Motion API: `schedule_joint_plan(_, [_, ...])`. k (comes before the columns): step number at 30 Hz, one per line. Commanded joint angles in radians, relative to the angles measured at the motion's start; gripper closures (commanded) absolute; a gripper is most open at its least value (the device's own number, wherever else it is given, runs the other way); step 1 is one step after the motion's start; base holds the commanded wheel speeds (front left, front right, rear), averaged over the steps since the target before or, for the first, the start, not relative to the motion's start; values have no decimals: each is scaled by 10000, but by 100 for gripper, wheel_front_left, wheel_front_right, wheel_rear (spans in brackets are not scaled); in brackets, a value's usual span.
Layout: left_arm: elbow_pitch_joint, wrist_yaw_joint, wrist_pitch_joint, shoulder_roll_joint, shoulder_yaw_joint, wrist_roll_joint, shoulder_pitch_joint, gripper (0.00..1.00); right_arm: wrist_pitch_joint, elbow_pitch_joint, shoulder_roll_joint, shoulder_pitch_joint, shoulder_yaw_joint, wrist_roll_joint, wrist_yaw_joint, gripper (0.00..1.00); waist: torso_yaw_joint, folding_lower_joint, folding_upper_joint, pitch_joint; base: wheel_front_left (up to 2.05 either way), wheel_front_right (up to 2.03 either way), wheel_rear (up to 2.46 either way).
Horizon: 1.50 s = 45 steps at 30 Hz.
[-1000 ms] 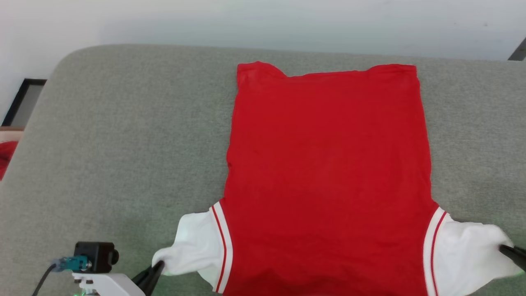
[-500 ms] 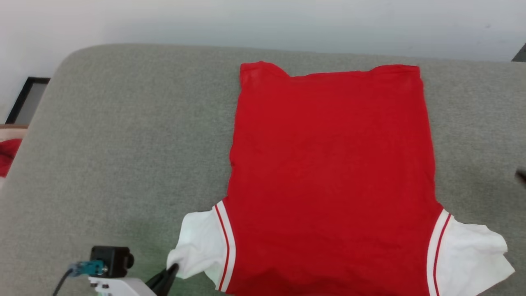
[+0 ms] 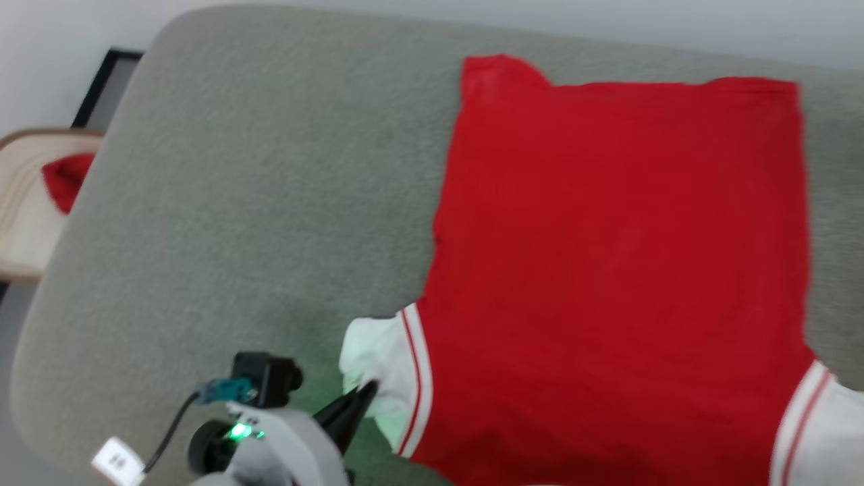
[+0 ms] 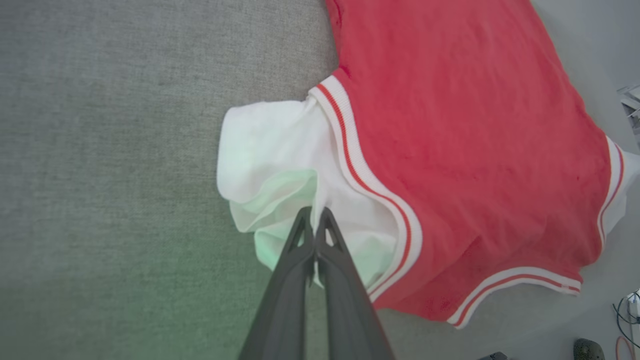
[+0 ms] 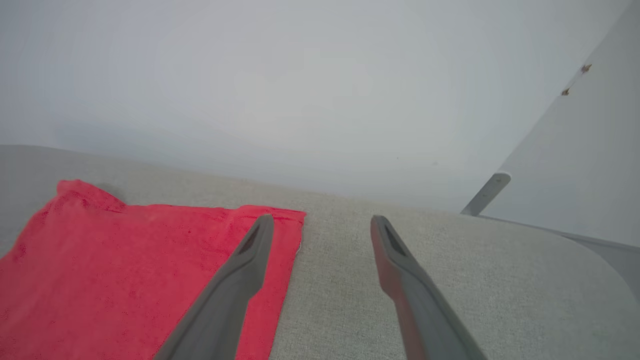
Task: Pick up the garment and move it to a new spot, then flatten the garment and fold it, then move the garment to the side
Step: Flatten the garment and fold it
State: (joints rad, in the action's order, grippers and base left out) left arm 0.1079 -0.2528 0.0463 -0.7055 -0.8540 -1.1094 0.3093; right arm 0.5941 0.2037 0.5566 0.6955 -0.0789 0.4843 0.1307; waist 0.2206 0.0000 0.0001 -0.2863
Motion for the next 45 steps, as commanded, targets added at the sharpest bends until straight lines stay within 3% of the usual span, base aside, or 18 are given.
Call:
schedule_joint_plan(1, [-214, 227, 36, 294, -98, 175, 378, 100, -9, 983, 164, 675, 226, -128, 2, 0, 950, 0, -1, -839, 0, 0, 0])
schedule_joint_plan(7, [-738, 730, -35, 991, -316, 344, 1005, 100, 609, 3447, 279, 2198, 412, -311, 0, 0, 1614, 0, -1, -1487, 0, 0, 0])
schedule_joint_plan(17, [-1364, 1339, -87, 1737, -559, 453, 1621, 100, 1681, 5766, 211, 3345, 196, -1106, 0, 0, 2299, 0, -1, -2236, 0, 0, 0])
schedule_joint_plan(21, [-1642, 1500, -127, 1945, -604, 394, 1714, 100, 2595, 6833, 81, 3236, 159, -1493, -3, 0, 2444, 0, -1, -2406, 0, 0, 0])
schedule_joint_plan(22, [-1716, 1517, -149, 1990, -601, 360, 1713, 100, 2859, 7047, 3, 3170, 257, -1602, -3, 61, 2459, 0, -1, -2418, 0, 0, 0])
schedule_joint_plan(23, [-1774, 1551, -163, 2022, -594, 356, 1711, 100, 2979, 7150, 6, 3159, 318, -1721, -3, 100, 2469, 0, -1, -2438, 0, 0, 0])
schedule_joint_plan(27, [-1989, 1620, -223, 2068, -572, 293, 1709, 100, 3507, 7385, -20, 3251, 486, -1816, 3, 100, 2477, 0, -1, -2478, 0, 0, 0])
schedule_joint_plan(38, [-2377, 1677, -376, 1996, -426, 194, 1715, 100, 3486, 6998, -319, 3642, 875, -1411, 23, 100, 1999, 0, -1, -2139, 0, 0, 0])
schedule_joint_plan(45, [-2315, 1448, -472, 1494, -152, 65, 1407, 100, 4107, 5742, -256, 3352, 2057, -60, 25, 100, 1207, 0, -1, -1493, 0, 0, 0])
